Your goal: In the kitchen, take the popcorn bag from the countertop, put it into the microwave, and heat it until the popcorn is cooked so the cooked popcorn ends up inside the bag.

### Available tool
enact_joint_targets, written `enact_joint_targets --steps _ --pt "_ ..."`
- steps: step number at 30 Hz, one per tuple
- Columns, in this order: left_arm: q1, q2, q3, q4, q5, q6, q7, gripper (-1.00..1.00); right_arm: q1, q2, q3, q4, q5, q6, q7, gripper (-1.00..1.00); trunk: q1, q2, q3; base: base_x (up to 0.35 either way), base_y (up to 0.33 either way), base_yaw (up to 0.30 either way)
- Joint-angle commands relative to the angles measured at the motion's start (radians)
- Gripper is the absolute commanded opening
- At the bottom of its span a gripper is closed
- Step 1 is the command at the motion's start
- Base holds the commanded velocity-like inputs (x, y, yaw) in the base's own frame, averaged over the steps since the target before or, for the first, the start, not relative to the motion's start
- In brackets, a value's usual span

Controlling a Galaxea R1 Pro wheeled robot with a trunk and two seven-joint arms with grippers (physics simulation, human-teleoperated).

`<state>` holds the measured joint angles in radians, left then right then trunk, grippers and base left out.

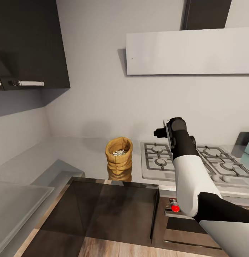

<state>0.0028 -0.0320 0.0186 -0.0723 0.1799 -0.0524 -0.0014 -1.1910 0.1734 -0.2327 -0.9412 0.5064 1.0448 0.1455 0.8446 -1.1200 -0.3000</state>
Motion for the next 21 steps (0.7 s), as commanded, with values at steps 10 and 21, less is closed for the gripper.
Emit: enact_joint_targets --steps 10,21 --pt "0.0 0.0 0.001 -0.003 0.006 -0.001 0.0 1.0 -0.001 0.001 -0.005 -0.007 0.012 0.002 0.01 1.0 0.0 -0.001 -0.001 0.0 0.0 0.096" --pt "0.0 0.0 0.001 -0.003 0.006 -0.001 0.0 1.0 -0.001 0.001 -0.005 0.005 0.014 0.002 0.008 1.0 0.0 -0.001 -0.001 0.0 0.0 0.278"
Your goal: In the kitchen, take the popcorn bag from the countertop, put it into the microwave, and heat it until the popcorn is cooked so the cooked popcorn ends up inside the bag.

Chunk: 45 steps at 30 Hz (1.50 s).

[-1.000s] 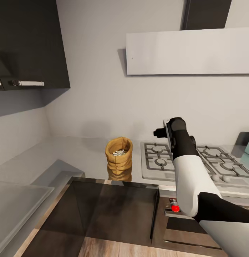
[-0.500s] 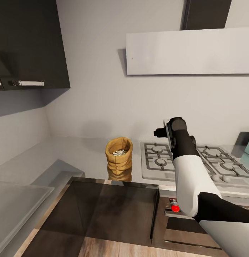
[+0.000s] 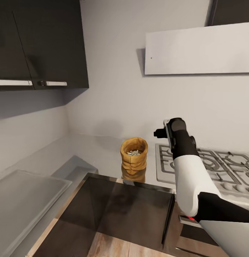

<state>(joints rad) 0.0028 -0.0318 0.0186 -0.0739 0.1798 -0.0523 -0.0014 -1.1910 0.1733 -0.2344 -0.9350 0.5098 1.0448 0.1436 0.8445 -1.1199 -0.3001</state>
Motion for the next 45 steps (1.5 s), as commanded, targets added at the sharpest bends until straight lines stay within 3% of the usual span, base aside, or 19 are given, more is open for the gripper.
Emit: enact_joint_targets --steps 1,12,25,28,34,45 --pt "0.0 0.0 0.001 -0.001 0.006 -0.001 0.0 1.0 -0.001 0.001 -0.003 0.001 0.01 0.002 0.01 1.0 0.0 -0.001 -0.001 0.0 0.0 0.279" --pt "0.0 0.0 0.001 -0.001 0.006 -0.001 0.0 1.0 0.001 0.001 -0.005 0.005 0.007 0.002 -0.086 1.0 0.0 -0.001 -0.001 0.0 0.0 0.27" --pt "0.0 0.0 0.001 -0.001 0.006 -0.002 0.0 1.0 0.001 0.001 -0.015 0.007 0.005 0.002 -0.087 1.0 0.0 -0.001 -0.001 0.0 0.0 0.019" --pt "0.0 0.0 0.001 -0.001 0.006 -0.002 0.0 1.0 0.033 0.001 -0.015 0.009 0.003 0.002 -0.087 1.0 0.0 -0.001 -0.001 0.0 0.0 0.0" --pt "0.0 0.0 0.001 -0.001 0.006 -0.001 0.0 1.0 0.086 0.001 -0.014 0.058 0.003 -0.081 -0.087 1.0 0.0 -0.001 -0.001 0.0 0.0 0.0" --pt "0.0 0.0 0.001 0.0 0.006 -0.001 0.0 1.0 0.088 0.001 -0.012 0.062 0.003 -0.093 -0.087 1.0 0.0 -0.001 -0.001 0.0 0.0 0.0"
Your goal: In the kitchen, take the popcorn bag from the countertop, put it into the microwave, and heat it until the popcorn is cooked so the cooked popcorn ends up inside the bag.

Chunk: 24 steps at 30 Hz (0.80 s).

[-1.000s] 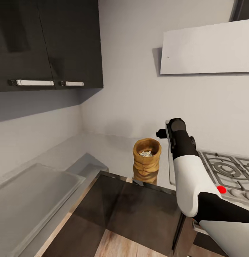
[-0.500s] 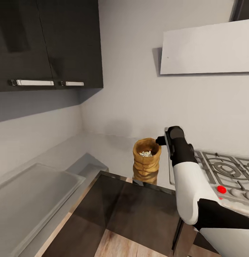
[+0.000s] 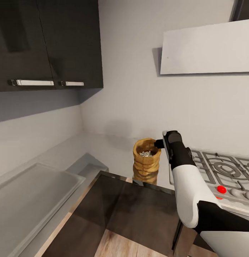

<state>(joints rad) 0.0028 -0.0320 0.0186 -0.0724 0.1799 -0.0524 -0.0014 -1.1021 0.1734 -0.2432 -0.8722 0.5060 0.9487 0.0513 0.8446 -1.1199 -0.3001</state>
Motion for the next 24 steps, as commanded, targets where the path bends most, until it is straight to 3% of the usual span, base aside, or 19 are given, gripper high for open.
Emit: enact_joint_targets --steps 1,4,7,9,13,18,21,24 --pt "0.0 0.0 0.001 -0.001 0.006 -0.001 0.0 1.0 -0.001 0.001 -0.004 -0.001 0.006 0.002 0.005 1.0 0.0 -0.001 -0.001 -0.078 0.0 0.0" --pt "0.0 0.0 0.001 -0.002 0.006 -0.001 0.0 1.0 -0.001 0.001 -0.004 0.0 0.006 -0.01 0.005 1.0 0.0 -0.001 -0.001 -0.226 0.0 0.0" --pt "0.0 0.0 0.001 -0.002 0.006 -0.001 0.0 1.0 -0.001 0.001 -0.003 0.001 -0.068 -0.042 0.002 1.0 0.0 -0.001 -0.001 -0.096 0.0 0.0" --pt "0.0 0.0 0.001 -0.002 0.006 -0.001 0.0 1.0 -0.001 0.001 -0.002 0.002 -0.087 -0.045 -0.002 1.0 0.0 -0.001 -0.001 -0.018 0.0 0.0" --pt "0.0 0.0 0.001 -0.001 0.006 -0.001 0.0 1.0 -0.001 0.001 0.0 0.004 -0.101 -0.101 -0.007 1.0 0.0 -0.001 -0.001 -0.005 0.0 0.0" --pt "0.0 0.0 0.001 -0.001 0.006 -0.001 0.0 1.0 -0.001 0.001 0.004 0.086 -0.114 -0.192 -0.01 1.0 0.0 -0.001 -0.001 0.0 0.0 0.0" --pt "0.0 0.0 0.001 -0.002 0.006 -0.001 0.0 1.0 -0.001 0.001 0.004 0.169 -0.118 -0.268 -0.072 1.0 0.0 -0.001 -0.001 0.0 0.0 0.0" --pt "0.0 0.0 0.001 -0.002 0.006 -0.001 0.0 1.0 -0.001 0.001 0.004 0.189 -0.118 -0.279 -0.12 1.0 0.0 -0.001 -0.001 0.0 0.0 0.0"
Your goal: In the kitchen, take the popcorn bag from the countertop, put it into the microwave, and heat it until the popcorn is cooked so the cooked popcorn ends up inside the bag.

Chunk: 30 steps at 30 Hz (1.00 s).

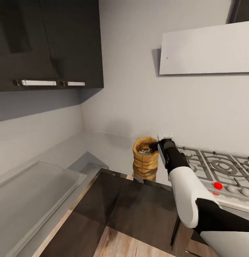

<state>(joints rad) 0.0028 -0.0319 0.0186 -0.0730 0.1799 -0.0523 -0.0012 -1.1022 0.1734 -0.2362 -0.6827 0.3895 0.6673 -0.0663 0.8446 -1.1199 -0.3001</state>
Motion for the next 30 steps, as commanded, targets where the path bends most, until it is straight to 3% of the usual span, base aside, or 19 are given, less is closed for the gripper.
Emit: enact_joint_targets --steps 1,9,23,28,30 --pt "0.0 0.0 0.001 -0.001 0.006 -0.001 0.0 1.0 -0.001 0.001 -0.003 0.0 -0.001 0.004 -0.006 1.0 0.0 -0.001 -0.001 0.0 0.0 0.0" --pt "0.0 0.0 0.002 -0.004 0.006 -0.001 0.001 1.0 -0.001 0.001 -0.006 0.007 -0.005 0.008 -0.049 1.0 0.0 -0.001 -0.001 0.0 0.0 0.0" --pt "0.0 0.001 0.003 -0.004 0.006 -0.001 0.0 1.0 -0.001 0.001 -0.011 0.029 -0.009 0.009 -0.052 1.0 0.0 -0.001 -0.001 0.056 0.0 0.0" --pt "0.0 0.001 0.003 -0.003 0.006 -0.001 0.001 1.0 -0.001 0.001 -0.012 0.097 -0.097 0.009 -0.055 1.0 0.0 -0.001 -0.001 0.0 0.0 0.0" --pt "0.0 0.001 0.003 -0.004 0.006 -0.001 0.001 1.0 -0.001 0.001 -0.012 0.106 -0.109 0.008 -0.055 1.0 0.0 -0.001 -0.001 0.0 0.0 0.0"
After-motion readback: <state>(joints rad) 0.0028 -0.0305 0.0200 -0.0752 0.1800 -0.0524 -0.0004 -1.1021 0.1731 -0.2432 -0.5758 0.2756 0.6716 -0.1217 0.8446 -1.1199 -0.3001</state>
